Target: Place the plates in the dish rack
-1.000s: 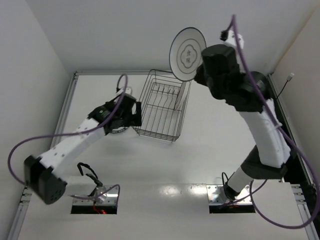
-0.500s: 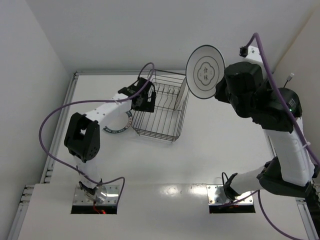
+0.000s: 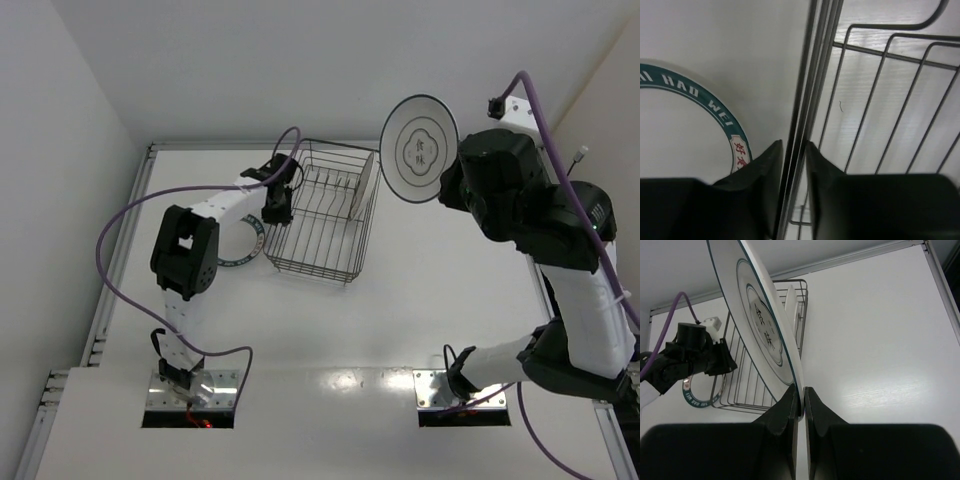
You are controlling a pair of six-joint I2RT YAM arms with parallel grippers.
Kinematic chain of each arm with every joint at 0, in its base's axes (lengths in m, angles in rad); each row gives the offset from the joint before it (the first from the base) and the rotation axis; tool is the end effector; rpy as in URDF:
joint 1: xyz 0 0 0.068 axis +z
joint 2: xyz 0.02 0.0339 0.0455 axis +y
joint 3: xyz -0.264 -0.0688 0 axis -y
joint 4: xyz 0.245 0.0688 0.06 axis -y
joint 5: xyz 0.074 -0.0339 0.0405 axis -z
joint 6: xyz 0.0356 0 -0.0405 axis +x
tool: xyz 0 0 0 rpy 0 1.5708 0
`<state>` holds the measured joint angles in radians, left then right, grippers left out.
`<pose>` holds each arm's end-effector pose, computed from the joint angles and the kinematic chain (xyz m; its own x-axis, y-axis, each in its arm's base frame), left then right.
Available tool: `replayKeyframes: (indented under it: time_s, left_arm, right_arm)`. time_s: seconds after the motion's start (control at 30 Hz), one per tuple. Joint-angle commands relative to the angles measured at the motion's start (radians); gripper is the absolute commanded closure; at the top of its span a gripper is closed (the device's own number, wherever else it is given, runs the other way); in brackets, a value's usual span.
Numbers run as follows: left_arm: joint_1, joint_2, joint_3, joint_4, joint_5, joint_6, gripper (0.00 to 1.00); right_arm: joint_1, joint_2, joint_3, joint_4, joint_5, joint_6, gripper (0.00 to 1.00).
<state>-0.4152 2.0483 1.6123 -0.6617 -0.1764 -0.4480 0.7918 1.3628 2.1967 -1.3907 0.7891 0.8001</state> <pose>0.4037 -0.1711 0.2018 -0.8745 -0.0805 -0.4783 -0.0608 0.9965 -0.0566 0.1373 0.1031 0.5412 -0.3146 0.4007 -0.8605 0.2120 0.9133 0.3478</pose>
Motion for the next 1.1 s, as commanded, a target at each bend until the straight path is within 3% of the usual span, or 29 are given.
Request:
replayKeyframes:
  time_s: [0.0,0.1,0.2,0.4,0.47,0.53,0.57,0.7,0.77,1.07]
  left_arm:
    - [0.006,-0.016,0.000,-0.021,0.049,-0.089,0.84]
    - [0.006,-0.051,-0.063,-0.009,0.067,-0.199,0.95]
    - [0.006,-0.099,-0.159,0.014,0.068,-0.309,1.00]
    - [-0.004,-0.174,-0.292,0.036,0.023,-0.417,1.00]
    - [-0.004,-0.174,-0.302,0.045,0.023,-0.429,0.96]
    - [-0.013,-0.174,-0.311,0.045,0.037,-0.429,0.86]
    - [-0.013,-0.165,-0.311,0.045,0.052,-0.429,0.62]
    - [-0.013,-0.142,-0.293,0.007,0.064,-0.419,0.09]
    - [-0.013,-0.142,-0.293,-0.004,0.064,-0.419,0.00]
    - [-0.022,-0.256,-0.226,-0.165,-0.063,-0.420,0.00]
  right_arm:
    - [0.001,0.009,-0.012,-0.016,0.035,-0.013,1.00]
    - [0.001,0.030,-0.040,-0.016,0.035,-0.013,1.00]
    - [0.001,0.053,-0.068,-0.016,0.045,-0.033,1.00]
    - [0.001,0.156,-0.120,0.010,0.091,-0.090,1.00]
    - [0.001,0.198,-0.129,0.054,0.101,-0.122,1.00]
    - [0.001,0.237,-0.129,0.082,0.110,-0.136,1.00]
    - [0.001,0.258,-0.120,0.094,0.110,-0.136,1.00]
    - [0.001,0.383,-0.062,0.163,0.110,-0.170,1.00]
    - [0.011,0.464,-0.019,0.185,0.110,-0.182,1.00]
    - [0.001,0.711,0.034,0.295,0.186,-0.236,1.00]
